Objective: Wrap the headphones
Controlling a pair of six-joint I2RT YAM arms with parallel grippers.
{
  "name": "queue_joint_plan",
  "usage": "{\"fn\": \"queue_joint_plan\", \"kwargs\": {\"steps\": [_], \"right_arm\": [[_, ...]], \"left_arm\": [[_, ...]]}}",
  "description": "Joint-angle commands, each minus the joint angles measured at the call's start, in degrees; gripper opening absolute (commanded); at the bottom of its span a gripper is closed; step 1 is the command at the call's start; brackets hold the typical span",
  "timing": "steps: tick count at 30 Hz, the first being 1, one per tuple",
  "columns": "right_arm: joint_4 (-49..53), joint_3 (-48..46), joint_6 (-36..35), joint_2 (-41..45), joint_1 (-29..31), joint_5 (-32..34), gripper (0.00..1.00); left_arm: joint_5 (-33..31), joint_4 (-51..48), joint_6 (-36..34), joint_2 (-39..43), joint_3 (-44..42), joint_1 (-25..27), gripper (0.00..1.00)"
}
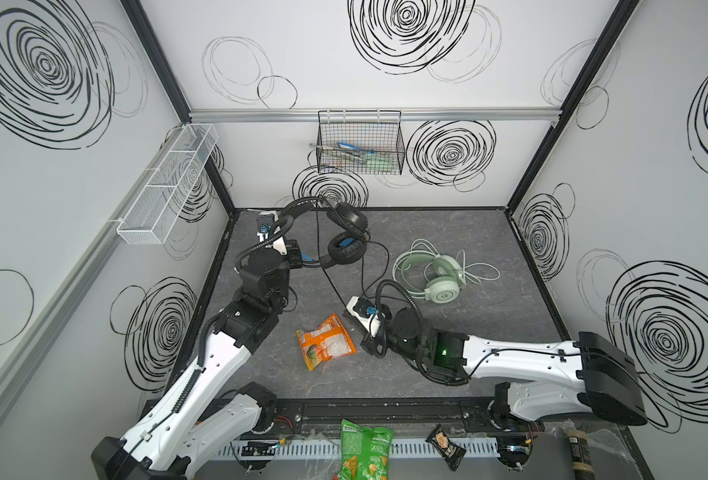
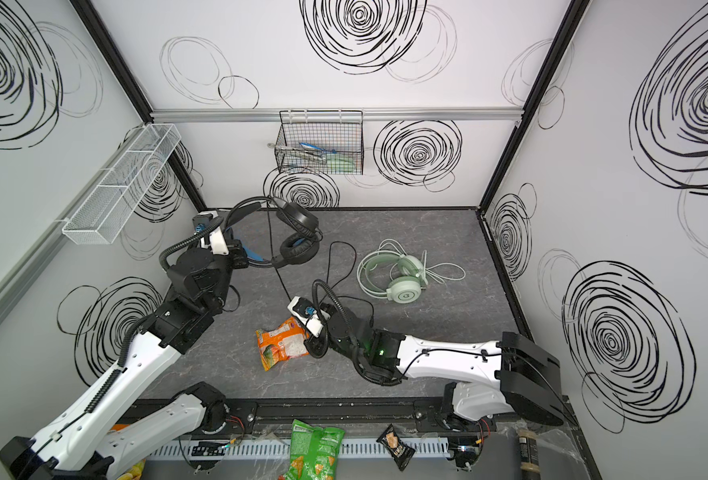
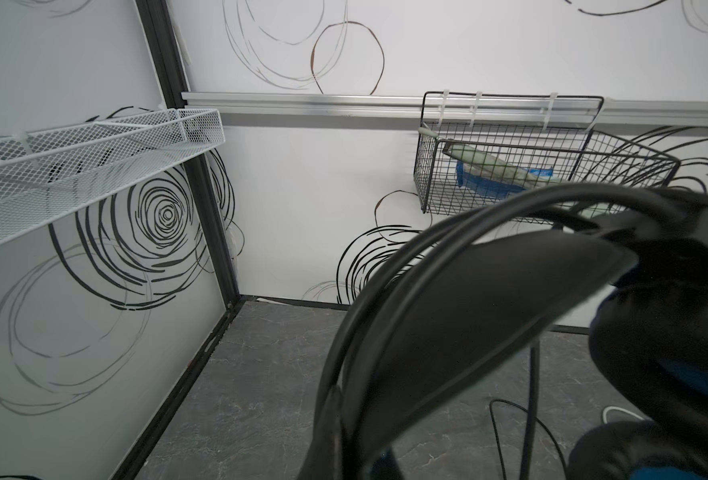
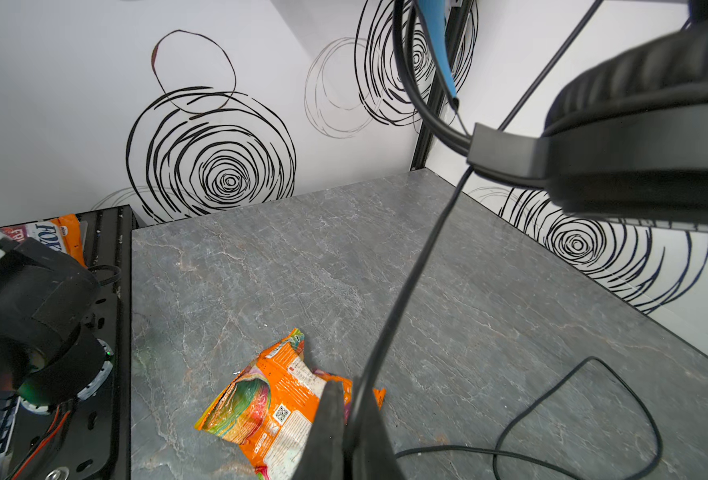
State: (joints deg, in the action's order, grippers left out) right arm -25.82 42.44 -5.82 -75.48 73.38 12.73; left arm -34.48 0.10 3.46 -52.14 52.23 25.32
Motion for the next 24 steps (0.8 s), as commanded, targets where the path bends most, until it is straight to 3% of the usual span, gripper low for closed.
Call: {"fn": "queue_joint_plan", "kwargs": {"steps": [1, 12, 19, 24], "right_arm": [[1.70, 1.56, -1.51, 1.04, 0.66, -0.41, 0.00], [8.98, 5.68, -6.72, 4.86, 0.90, 2.03, 0.00], [9.53, 5.48, -10.80, 8.49, 0.97, 1.82, 0.00], [9.24, 5.88, -12.64, 9.52, 1.05, 2.38, 0.00]], "left_arm": [[-6.20, 9.76, -4.69, 0.50, 0.60, 1.95, 0.00], [-18.60, 16.31, -23.51, -1.82, -1.93, 11.19, 0.00], [-19.31, 16.26, -28.31, -2.78, -2.64, 15.26, 0.00], [-15.85, 12.31, -30.80, -3.66, -1.84, 17.92, 0.00]]}}
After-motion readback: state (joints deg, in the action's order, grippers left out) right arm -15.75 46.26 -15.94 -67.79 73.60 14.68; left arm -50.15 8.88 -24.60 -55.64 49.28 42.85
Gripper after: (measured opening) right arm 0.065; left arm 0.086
